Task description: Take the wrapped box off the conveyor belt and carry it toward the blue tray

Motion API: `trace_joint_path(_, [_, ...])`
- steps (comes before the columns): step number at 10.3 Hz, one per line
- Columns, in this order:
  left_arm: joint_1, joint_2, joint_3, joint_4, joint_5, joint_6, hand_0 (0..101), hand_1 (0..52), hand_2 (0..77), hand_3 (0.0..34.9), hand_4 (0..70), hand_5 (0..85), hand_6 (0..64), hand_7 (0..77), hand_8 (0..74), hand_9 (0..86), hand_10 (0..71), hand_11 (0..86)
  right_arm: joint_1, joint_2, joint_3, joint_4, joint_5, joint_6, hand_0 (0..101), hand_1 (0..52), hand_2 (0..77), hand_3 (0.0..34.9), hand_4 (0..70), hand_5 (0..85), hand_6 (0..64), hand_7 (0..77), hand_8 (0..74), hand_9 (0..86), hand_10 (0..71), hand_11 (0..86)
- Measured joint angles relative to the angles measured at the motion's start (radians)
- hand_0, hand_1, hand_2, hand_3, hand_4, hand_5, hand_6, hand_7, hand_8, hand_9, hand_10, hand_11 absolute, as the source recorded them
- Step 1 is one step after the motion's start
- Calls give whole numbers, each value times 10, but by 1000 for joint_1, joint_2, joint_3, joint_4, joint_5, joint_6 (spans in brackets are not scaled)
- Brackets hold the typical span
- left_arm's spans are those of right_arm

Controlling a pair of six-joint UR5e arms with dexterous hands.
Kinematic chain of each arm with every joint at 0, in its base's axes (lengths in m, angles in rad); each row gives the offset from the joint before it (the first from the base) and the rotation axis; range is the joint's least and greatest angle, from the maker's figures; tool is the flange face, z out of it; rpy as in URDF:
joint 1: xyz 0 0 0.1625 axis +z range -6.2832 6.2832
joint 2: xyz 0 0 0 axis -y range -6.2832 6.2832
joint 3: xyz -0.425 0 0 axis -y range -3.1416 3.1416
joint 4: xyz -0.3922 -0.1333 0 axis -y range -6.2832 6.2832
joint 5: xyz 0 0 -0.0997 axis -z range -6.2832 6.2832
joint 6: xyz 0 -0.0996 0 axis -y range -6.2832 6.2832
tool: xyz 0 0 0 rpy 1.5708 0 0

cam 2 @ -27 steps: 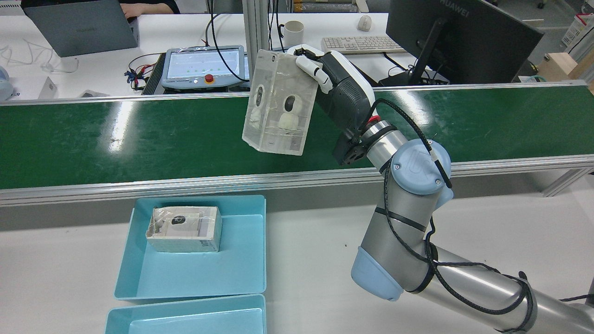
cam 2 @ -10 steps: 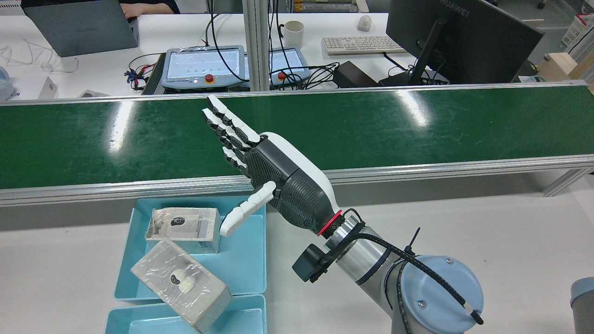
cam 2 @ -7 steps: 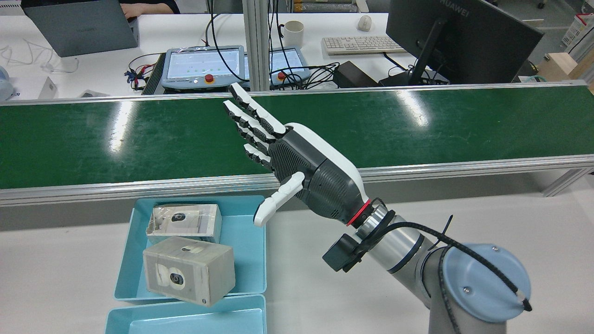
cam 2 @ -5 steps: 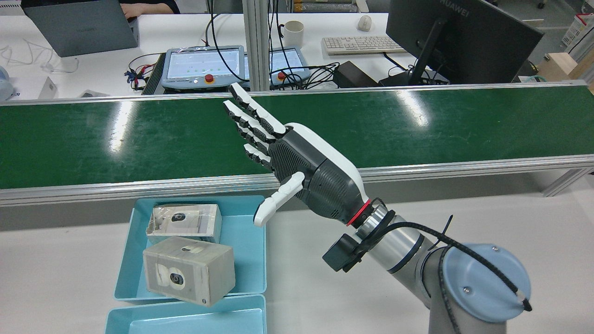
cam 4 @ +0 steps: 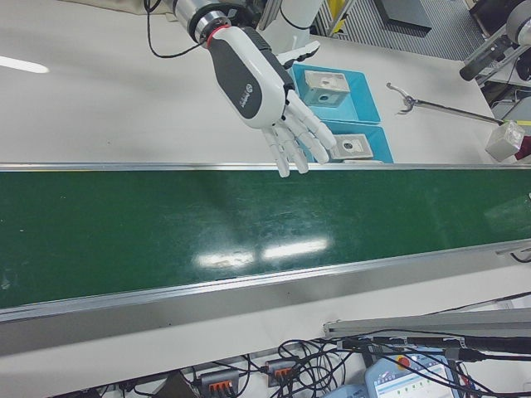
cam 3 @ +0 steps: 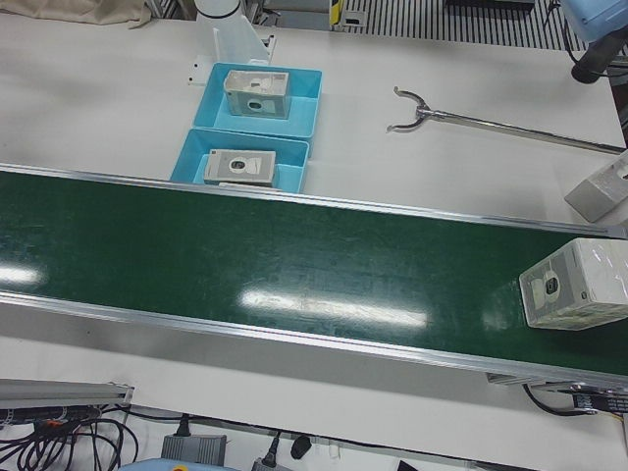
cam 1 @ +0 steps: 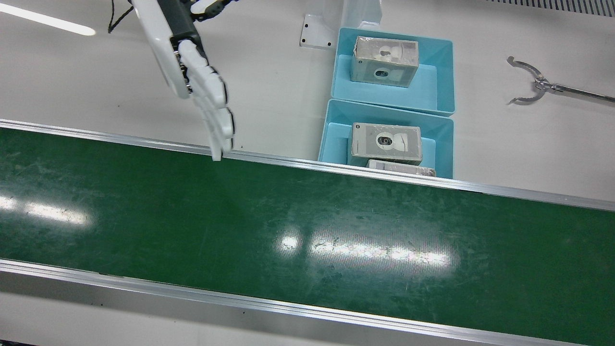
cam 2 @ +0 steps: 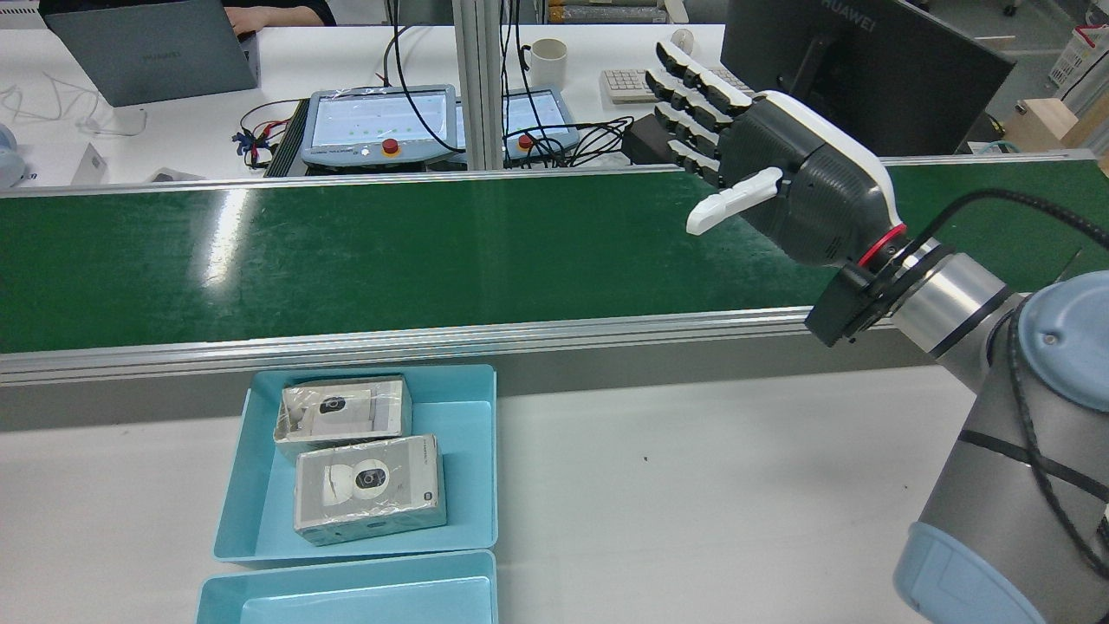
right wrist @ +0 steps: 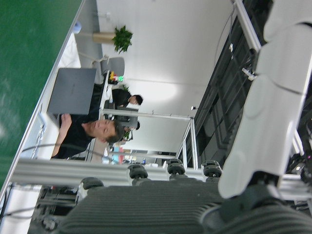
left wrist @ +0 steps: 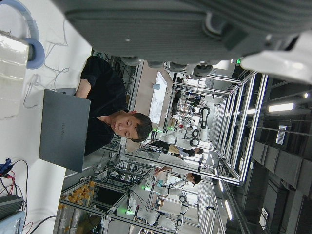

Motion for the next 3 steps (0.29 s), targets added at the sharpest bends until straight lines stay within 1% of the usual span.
trace_joint_path(1, [0, 0, 0, 0, 0, 0, 0, 0, 5, 0, 0, 11, 0, 0, 0, 0, 0, 0, 12, -11, 12, -11, -4, 10, 466, 115, 16, 179, 0, 5, 0, 0, 5, 11, 0, 11])
trace_joint_path(2, [0, 0, 0, 0, 0, 0, 0, 0, 5, 0, 0, 11, 0, 0, 0, 0, 0, 0, 18, -20, 22, -14, -7, 15, 458, 115, 109, 39, 0, 5, 0, 0, 5, 11, 0, 11])
trace_joint_path(3, [0, 0, 0, 0, 0, 0, 0, 0, 5, 0, 0, 11, 0, 0, 0, 0, 0, 0, 21, -25, 29, -13, -8, 18, 458, 115, 109, 39, 0, 5, 0, 0, 5, 11, 0, 11])
